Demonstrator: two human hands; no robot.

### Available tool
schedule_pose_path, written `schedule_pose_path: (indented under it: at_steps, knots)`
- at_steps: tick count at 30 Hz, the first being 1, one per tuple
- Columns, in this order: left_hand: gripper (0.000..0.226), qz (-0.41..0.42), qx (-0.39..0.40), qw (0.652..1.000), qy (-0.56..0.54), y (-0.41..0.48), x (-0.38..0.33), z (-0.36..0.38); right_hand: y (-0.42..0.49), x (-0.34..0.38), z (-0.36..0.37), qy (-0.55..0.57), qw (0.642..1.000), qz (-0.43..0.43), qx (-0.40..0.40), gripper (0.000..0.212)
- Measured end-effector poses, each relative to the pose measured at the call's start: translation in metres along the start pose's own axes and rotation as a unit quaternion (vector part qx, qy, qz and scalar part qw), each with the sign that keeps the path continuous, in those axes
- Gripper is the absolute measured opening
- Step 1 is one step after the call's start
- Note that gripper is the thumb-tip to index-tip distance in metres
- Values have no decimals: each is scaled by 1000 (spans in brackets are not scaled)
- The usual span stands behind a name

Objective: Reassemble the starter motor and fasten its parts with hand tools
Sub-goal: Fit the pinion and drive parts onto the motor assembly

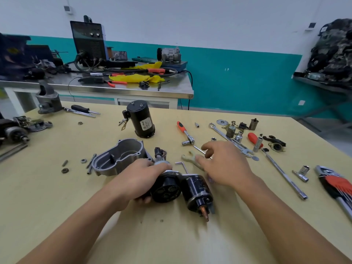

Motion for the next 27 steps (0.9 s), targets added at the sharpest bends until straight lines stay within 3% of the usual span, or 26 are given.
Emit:
schedule_pose_path:
  at_steps: [3, 6, 9, 13, 15, 17, 19, 23, 27]
  knots:
    - [54, 19, -6, 1000, 22, 1, -2, -2, -3, 7, -4, 93, 995, -3, -23, 42]
    - [58, 30, -16, 998, 45, 4, -3, -6, -5, 13, 0, 75, 997, -21, -9, 34]
    - [63, 51, -66, 993, 86, 5, -8, -20, -5, 4, 5, 32, 999, -6, 30, 39]
    - [33, 196, -273, 931, 139, -19, -53, -64, -5, -4, 13, -5, 998, 2, 68, 39]
    - [11, 272, -291, 897, 192, -27, -86, -64, -3, 0, 17, -26, 996, -8, 80, 35]
    - [32, 246, -221, 891, 312, -6, -103, -44, -1, 2, 19, -39, 996, -8, 86, 31]
    - [49, 156, -157, 876, 428, 19, -105, -25, 0, 3, 21, -42, 996, -5, 84, 25]
    - [29, 66, -115, 838, 529, 47, -100, -2, -1, -2, 14, -19, 999, -3, 43, 22]
    - [27, 71, -179, 835, 515, 57, -100, 1, 0, -4, -20, 82, 989, -26, -125, 26]
Point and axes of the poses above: each hand's wrist, its own y-axis towards the middle knuckle, its own z-axis out of the palm, x = y × z, the point moved 10 cm from there along y, towards the middle knuckle, and after that the axes turned 12 degrees about -z, right-handed, at the moved point
